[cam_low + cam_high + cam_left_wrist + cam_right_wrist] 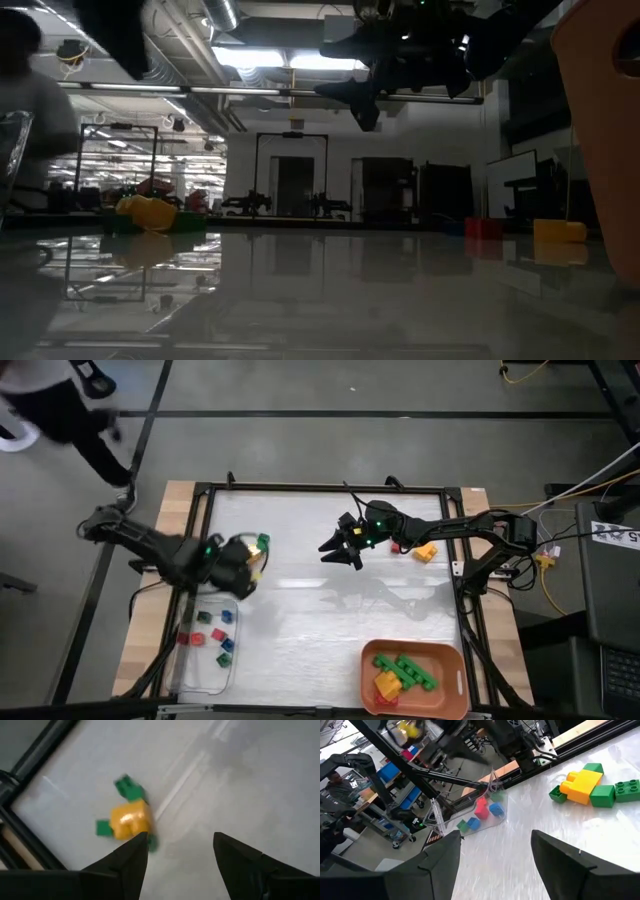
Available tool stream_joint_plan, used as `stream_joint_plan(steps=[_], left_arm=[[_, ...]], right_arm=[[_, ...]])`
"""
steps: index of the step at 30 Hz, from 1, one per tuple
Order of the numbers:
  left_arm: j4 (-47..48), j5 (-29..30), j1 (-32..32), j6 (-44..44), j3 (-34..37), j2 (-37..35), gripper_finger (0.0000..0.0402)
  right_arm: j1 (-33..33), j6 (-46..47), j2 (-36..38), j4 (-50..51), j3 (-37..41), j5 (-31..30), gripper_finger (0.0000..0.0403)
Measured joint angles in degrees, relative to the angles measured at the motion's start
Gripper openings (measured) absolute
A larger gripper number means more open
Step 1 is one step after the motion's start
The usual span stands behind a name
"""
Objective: Sort blocks by size
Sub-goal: Put the small green block into the transparent bin
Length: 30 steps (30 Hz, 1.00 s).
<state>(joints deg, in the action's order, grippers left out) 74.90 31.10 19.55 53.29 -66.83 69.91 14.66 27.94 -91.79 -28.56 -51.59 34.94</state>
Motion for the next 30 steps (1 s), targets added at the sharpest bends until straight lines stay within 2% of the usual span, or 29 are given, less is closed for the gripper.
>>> stream_joint_plan(steps=[3, 7, 13, 20, 25, 30], left_arm=[[-3.73, -2.42, -8.94, -8.61, 0.00, 0.00, 0.0210], [-7.74, -8.51, -19.79, -17.79, 0.00, 0.00, 0.0210], [-8.75, -13.39, -30.91, -24.88, 0.00, 1.69, 0.0210], [-9.14, -15.32, -36.36, -30.62, 0.00, 9.45, 0.0210], [-11.52, -19.15, -38.56, -34.97, 0.00, 16.96, 0.0210], [-11.53, -19.26, -40.87, -37.26, 0.02, 24.16, 0.0210]], right_arm=[[0.00, 0.00, 0.00, 0.00, 0.00, 0.00, 0.0239], [0.00, 0.00, 0.00, 0.00, 0.00, 0.00, 0.0239], [0.00, 0.00, 0.00, 0.00, 0.00, 0.00, 0.0239], [0.00, -1.43, -0.02, 0.00, 0.01, -0.01, 0.0239], [0.00, -1.44, -0.02, 0.02, 0.02, 0.00, 0.0239], [-0.02, -1.44, -0.02, 0.16, 0.02, 0.01, 0.0239]])
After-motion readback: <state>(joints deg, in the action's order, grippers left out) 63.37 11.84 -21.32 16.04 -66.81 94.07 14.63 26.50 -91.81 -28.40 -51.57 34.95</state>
